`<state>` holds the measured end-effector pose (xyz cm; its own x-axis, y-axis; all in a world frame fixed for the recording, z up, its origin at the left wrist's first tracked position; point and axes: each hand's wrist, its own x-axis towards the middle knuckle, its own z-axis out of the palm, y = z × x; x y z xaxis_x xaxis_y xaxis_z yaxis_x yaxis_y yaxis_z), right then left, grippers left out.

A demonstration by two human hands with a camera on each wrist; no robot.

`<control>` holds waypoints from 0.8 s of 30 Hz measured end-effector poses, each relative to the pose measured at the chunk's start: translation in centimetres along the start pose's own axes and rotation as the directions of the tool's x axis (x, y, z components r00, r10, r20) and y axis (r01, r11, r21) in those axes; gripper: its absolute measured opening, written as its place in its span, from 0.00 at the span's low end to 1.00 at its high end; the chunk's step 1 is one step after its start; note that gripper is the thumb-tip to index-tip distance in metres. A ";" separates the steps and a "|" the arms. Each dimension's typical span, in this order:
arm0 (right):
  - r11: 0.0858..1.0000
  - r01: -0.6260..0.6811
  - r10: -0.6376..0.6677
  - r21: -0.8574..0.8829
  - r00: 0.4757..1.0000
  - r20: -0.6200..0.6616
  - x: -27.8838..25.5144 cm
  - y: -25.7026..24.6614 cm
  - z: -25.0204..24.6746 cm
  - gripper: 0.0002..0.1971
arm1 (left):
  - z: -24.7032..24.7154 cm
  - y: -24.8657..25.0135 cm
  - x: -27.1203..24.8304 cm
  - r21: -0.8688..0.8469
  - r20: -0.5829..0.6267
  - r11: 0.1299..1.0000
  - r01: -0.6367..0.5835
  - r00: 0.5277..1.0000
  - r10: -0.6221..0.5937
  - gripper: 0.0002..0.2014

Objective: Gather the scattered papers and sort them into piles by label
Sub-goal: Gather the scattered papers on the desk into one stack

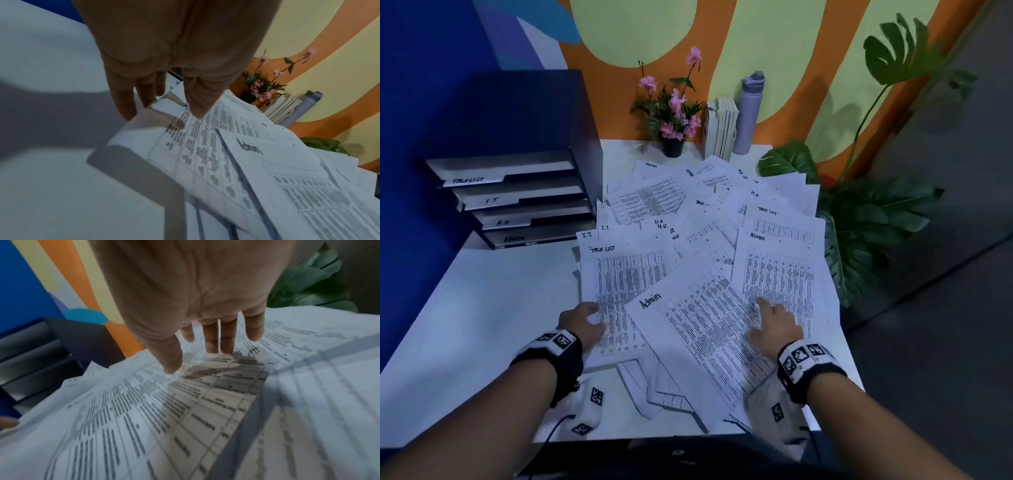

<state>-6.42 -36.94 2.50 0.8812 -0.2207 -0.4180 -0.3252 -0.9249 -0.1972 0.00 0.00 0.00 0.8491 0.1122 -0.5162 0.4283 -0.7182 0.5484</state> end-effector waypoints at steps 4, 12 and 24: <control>1.000 -0.013 0.013 0.003 0.996 0.090 -0.1 -0.7 1.0 0.22 | 0.6 1.0 -0.8 0.047 -0.049 0.999 -0.012 0.999 0.015 0.25; 0.915 -0.178 0.253 0.362 0.952 -0.170 2.1 5.2 -2.1 0.15 | 0.5 1.9 -2.2 0.077 -0.161 0.997 0.001 0.987 0.011 0.29; 0.850 -0.358 0.431 0.386 0.894 -0.119 3.8 7.8 -2.1 0.18 | 4.4 4.8 -4.3 -0.129 0.086 0.987 -0.095 0.991 0.107 0.13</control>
<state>-4.93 -45.66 1.26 0.6891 -0.6329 -0.3530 -0.7244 -0.5878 -0.3603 -2.97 -6.98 2.00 0.8602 -0.0244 -0.5094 0.3820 -0.6311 0.6752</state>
